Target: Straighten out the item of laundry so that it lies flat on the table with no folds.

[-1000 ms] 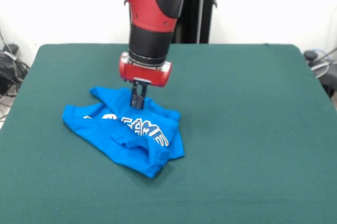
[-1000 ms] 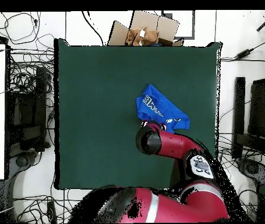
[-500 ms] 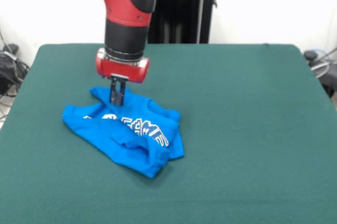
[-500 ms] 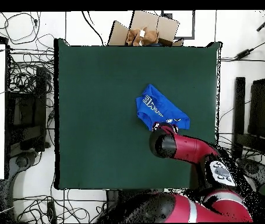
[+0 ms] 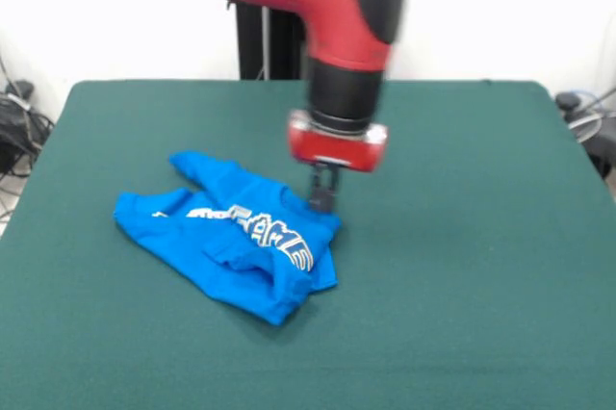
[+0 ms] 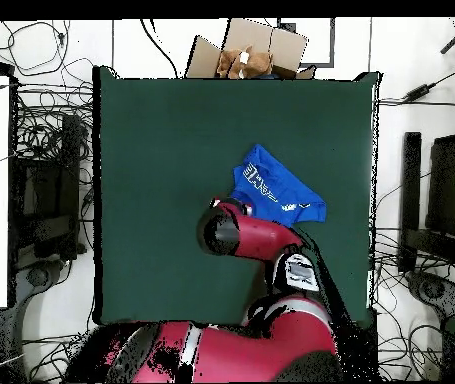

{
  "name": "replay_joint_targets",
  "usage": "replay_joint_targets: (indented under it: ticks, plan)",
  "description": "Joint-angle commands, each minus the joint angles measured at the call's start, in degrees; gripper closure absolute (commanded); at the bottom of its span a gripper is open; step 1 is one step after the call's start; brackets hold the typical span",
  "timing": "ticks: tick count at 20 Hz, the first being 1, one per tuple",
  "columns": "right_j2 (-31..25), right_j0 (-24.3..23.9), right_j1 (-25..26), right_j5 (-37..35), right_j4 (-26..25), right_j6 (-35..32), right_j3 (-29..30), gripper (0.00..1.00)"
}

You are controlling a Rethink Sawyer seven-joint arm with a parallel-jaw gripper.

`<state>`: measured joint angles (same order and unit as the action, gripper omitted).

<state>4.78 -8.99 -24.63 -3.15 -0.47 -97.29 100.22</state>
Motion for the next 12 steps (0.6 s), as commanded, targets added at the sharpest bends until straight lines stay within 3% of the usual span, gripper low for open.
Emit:
replay_joint_targets:
  ticks: [1, 7, 12]
  plan:
    - [2.5, 6.6, 5.2, 0.7, 9.6, -19.2, -0.3, 1.00]
    - [2.3, 8.5, 13.2, 2.8, 15.3, -17.9, -6.0, 1.00]
    - [-1.1, 5.6, 15.3, 5.1, 13.8, -14.1, -7.4, 1.00]
